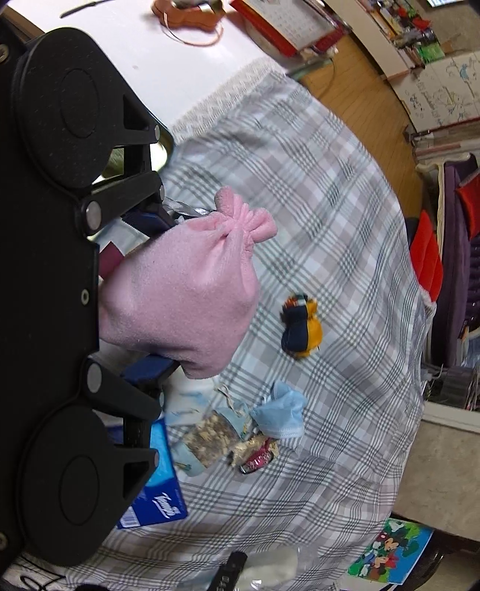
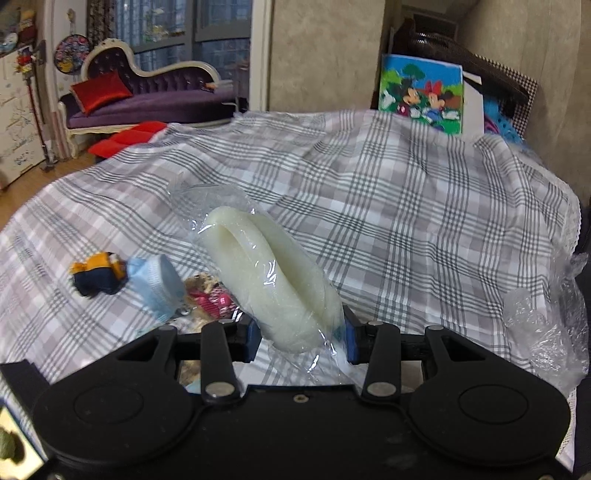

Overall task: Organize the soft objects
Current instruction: 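Lift the pink pouch and wrapped white item and carry them to the tray, then lower the pouch into the tray with the left tool while the right tool releases the wrapped item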

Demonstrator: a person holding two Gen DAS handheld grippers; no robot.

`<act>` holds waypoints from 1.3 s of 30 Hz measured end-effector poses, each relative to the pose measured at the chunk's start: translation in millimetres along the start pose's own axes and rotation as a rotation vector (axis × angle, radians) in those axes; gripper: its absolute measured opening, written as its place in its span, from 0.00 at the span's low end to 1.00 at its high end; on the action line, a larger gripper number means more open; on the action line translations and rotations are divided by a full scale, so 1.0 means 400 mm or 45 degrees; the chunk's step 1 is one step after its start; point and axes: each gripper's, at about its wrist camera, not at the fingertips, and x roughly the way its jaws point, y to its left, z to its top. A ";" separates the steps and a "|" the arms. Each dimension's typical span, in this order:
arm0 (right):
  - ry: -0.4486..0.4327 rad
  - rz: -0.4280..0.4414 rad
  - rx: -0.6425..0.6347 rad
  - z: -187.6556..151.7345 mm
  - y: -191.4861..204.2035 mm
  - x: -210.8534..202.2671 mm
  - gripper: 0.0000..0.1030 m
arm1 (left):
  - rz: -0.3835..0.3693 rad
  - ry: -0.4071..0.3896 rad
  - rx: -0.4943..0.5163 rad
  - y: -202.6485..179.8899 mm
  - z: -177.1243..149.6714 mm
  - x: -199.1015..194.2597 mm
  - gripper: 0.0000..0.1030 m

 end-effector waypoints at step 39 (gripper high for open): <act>0.543 0.741 -0.548 -0.416 0.553 -0.206 0.40 | 0.334 0.206 -0.450 0.424 -0.354 0.146 0.53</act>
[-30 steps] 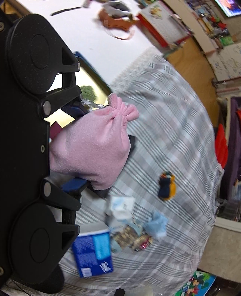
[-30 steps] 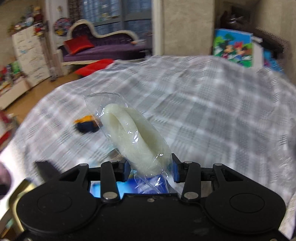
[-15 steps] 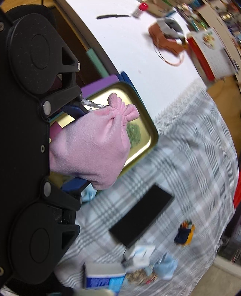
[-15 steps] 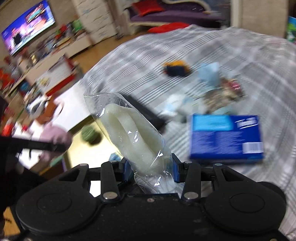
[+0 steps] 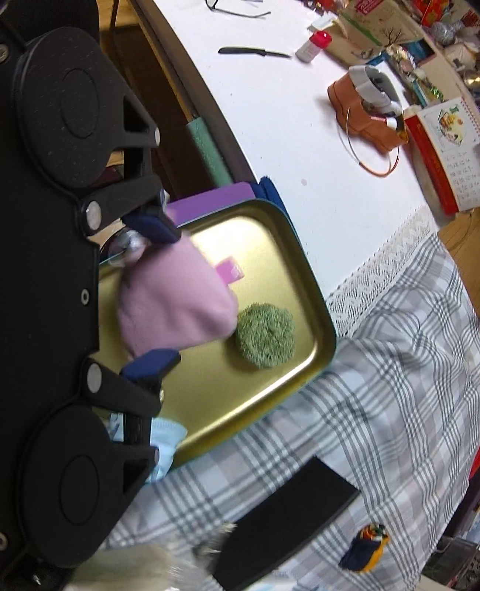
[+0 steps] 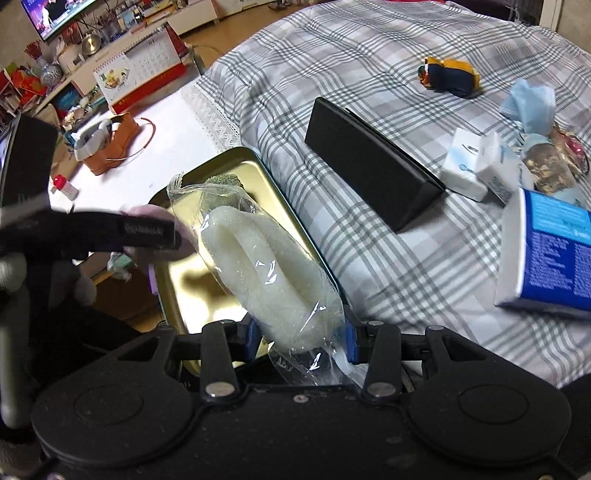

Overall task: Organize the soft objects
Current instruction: 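Lower the pouch into the tray with the left tool while the right tool releases the wrapped item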

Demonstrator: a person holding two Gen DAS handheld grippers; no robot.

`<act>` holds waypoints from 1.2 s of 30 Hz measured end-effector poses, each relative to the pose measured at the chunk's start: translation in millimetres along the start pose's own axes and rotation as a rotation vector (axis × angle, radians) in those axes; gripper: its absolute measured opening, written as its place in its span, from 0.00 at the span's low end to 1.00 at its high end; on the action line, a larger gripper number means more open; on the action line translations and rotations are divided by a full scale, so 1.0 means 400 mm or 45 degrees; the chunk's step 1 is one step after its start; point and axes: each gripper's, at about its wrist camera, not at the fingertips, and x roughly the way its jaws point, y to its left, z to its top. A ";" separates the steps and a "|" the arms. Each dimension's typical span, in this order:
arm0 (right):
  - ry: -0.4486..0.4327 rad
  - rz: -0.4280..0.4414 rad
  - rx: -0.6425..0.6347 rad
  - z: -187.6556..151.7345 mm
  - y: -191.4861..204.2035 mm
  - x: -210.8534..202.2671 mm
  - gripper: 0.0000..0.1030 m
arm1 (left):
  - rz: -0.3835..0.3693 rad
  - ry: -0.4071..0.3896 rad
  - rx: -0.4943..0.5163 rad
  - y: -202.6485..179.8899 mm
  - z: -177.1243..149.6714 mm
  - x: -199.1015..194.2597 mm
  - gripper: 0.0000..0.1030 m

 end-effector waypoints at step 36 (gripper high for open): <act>0.087 0.036 0.030 0.170 0.085 0.169 0.57 | -0.034 0.035 -0.108 0.042 0.006 0.039 0.72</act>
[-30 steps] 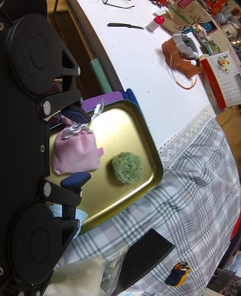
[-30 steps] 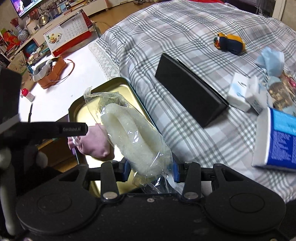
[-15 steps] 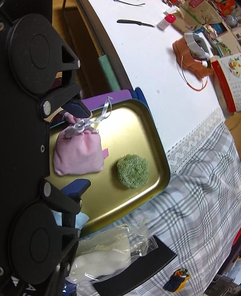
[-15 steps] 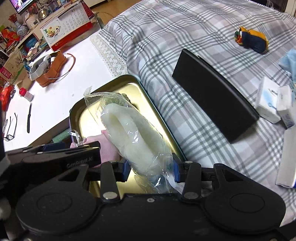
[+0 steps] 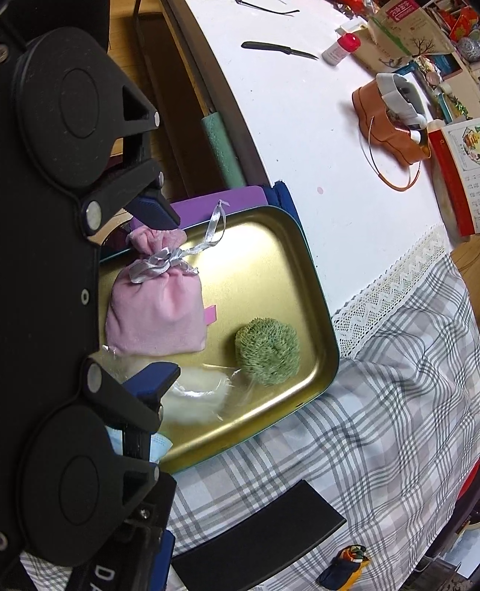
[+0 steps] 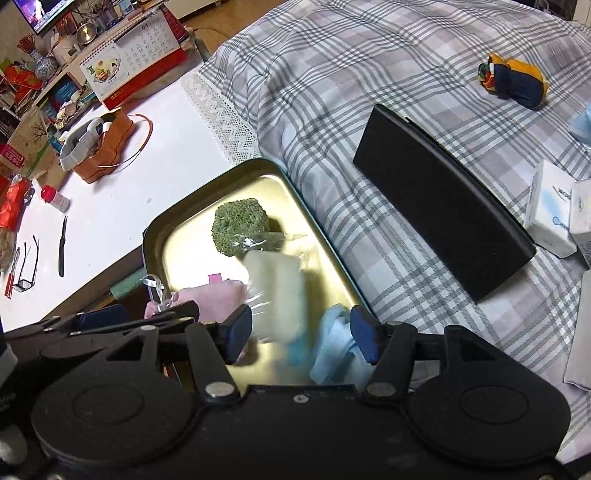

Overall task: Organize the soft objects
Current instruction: 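Lower the pouch into the tray with the left tool while the right tool releases the wrapped item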

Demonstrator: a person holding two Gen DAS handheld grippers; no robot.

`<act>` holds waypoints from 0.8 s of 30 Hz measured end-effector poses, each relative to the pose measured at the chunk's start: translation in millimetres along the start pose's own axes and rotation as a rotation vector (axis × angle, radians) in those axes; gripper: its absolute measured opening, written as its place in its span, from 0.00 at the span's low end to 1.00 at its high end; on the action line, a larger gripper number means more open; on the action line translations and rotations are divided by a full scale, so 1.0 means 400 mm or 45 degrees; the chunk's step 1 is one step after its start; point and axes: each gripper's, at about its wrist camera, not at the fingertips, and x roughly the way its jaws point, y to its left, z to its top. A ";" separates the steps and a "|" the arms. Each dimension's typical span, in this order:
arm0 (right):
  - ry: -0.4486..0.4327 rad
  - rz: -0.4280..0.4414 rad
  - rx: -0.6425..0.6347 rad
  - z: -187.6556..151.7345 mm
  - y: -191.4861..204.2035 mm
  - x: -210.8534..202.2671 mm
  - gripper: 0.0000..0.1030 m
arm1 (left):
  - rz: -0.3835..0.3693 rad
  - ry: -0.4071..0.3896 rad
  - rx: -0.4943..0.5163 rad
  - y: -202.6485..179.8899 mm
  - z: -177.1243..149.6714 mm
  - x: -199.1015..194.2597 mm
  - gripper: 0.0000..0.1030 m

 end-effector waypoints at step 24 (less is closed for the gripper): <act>-0.080 -0.117 0.015 -0.142 -0.084 -0.099 0.60 | 0.021 -0.040 0.105 -0.034 -0.036 -0.015 0.73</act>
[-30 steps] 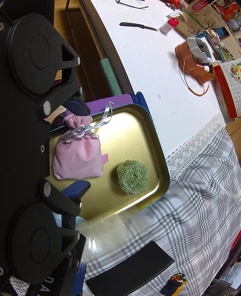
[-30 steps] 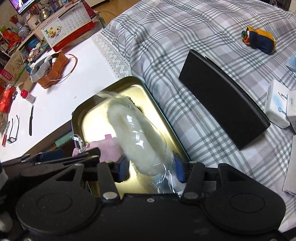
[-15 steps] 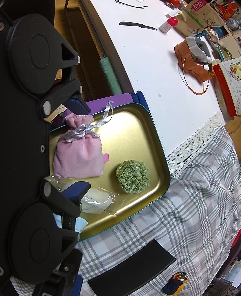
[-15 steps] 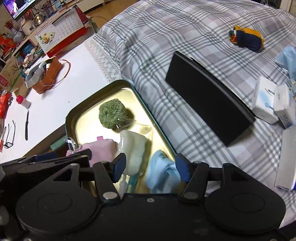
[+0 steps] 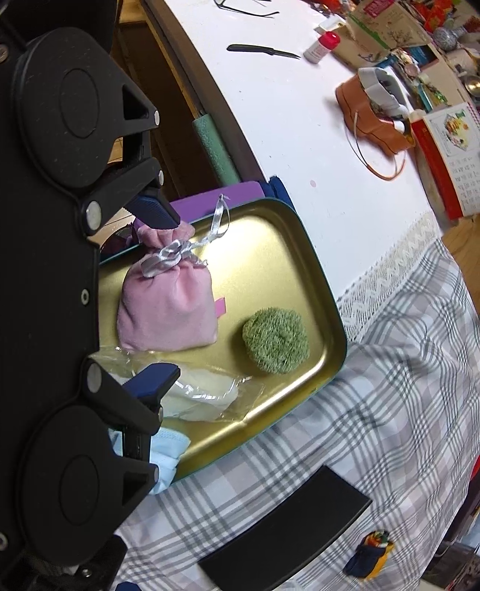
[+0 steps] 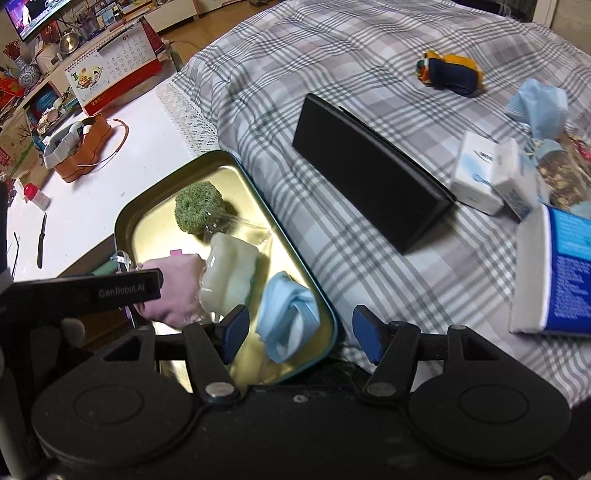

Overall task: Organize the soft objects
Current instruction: 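Lower the pouch into the tray with the left tool while the right tool releases the wrapped item, then move both tools away from the tray toward the items on the bed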

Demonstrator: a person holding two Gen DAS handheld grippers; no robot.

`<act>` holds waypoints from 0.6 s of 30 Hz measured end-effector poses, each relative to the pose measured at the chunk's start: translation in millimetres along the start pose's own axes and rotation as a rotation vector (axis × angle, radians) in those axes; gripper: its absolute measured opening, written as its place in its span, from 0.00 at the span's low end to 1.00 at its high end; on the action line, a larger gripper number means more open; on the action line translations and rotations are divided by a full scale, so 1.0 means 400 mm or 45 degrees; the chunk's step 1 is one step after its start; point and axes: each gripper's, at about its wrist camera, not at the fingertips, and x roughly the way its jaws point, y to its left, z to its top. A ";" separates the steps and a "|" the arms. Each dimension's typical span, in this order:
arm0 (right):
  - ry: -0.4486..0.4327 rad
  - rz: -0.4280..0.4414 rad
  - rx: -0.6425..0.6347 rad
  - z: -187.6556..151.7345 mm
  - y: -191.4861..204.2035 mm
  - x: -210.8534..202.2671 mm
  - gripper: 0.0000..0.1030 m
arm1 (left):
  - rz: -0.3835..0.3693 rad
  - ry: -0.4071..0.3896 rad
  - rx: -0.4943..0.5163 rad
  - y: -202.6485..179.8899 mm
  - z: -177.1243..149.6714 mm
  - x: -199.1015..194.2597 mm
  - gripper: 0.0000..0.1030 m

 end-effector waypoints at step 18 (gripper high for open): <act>-0.123 -0.082 0.105 -0.179 -0.191 -0.133 0.69 | -0.143 0.032 0.166 -0.198 -0.200 -0.058 0.79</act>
